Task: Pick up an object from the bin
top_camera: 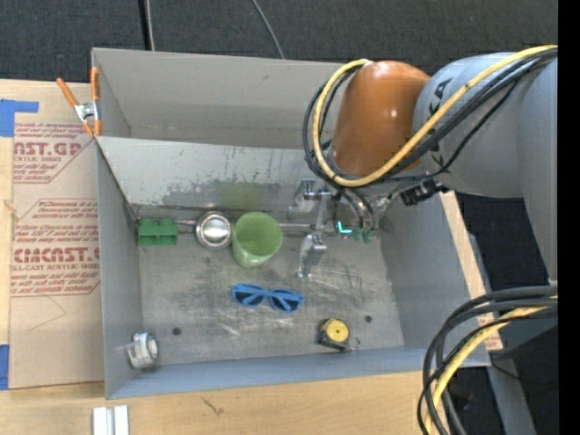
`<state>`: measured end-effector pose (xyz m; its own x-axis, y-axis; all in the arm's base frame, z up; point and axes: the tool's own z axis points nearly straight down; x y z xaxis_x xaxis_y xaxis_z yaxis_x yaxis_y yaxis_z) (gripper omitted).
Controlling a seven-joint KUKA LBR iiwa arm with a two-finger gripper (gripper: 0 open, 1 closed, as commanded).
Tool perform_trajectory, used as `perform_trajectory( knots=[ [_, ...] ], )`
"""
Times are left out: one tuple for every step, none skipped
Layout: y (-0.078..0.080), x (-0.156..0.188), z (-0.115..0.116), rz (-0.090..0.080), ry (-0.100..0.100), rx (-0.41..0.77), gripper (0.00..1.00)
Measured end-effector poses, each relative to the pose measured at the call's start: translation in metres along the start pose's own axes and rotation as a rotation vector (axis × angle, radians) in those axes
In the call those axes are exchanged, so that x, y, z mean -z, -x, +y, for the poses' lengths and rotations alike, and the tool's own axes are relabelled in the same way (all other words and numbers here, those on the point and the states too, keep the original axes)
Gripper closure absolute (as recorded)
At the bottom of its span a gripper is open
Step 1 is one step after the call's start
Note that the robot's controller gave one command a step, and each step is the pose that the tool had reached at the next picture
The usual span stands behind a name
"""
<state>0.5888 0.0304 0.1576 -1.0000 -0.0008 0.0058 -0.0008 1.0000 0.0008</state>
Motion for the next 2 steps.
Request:
perform_trajectory(
  knots=[
    [-0.0240, -0.0738, 0.0142, 0.001, 0.000, -0.120, 0.00],
    [-0.0207, -0.0687, 0.0135, -0.008, 0.000, -0.120, 1.00]
  ],
)
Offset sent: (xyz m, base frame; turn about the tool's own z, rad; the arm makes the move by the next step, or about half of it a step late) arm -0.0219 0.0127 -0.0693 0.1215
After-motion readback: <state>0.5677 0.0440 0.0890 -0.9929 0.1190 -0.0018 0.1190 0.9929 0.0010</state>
